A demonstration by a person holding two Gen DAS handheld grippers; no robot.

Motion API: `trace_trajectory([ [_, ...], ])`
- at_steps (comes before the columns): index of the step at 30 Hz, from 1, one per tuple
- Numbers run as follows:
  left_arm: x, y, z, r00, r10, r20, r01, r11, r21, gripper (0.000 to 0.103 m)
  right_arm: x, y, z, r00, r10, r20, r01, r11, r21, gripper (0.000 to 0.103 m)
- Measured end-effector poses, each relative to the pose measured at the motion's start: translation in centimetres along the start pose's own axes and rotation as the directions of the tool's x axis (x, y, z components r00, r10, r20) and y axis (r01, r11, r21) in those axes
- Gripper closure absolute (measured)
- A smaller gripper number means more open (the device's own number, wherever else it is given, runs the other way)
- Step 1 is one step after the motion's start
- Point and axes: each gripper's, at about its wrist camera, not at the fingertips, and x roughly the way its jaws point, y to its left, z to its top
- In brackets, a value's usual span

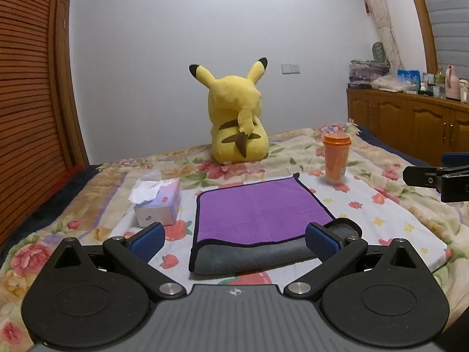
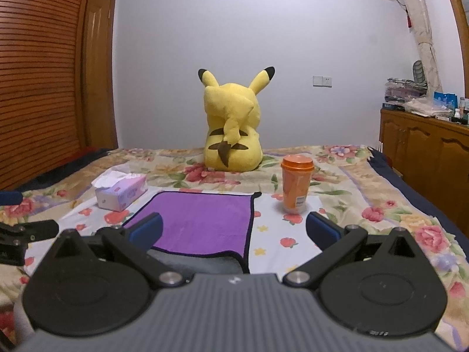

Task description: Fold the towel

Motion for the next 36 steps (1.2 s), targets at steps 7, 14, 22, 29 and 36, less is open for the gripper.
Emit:
trace_trajectory([
  [7, 1.7, 0.4, 0.2, 0.999, 0.008, -0.037, -0.008, 1.0, -0.011, 0.0, 1.1, 0.5, -0.1, 1.0, 0.01, -0.02, -0.01, 1.0, -0.007, 0.0],
  [14, 3.6, 0.7, 0.4, 0.997, 0.015, -0.071, -0.015, 1.0, -0.002, 0.0, 2.2, 0.7, -0.3, 0.999, 0.015, -0.037, -0.015, 1.0, -0.009, 0.0],
  [22, 5.1, 0.9, 0.6, 0.995, 0.009, -0.095, -0.008, 1.0, 0.011, 0.0, 3.6, 0.8, -0.3, 0.998, 0.022, -0.06, -0.023, 1.0, -0.012, 0.0],
  [29, 6.4, 1.0, 0.7, 0.993, 0.002, -0.116, 0.0, 1.0, 0.019, 0.0, 4.8, 1.0, -0.3, 0.997, 0.029, -0.077, -0.03, 0.999, -0.017, 0.0],
  [36, 7.9, 1.3, 0.7, 0.991, -0.002, -0.132, 0.004, 1.0, 0.019, 0.0, 6.2, 1.2, -0.4, 0.994, 0.035, -0.104, -0.039, 0.999, -0.029, 0.0],
])
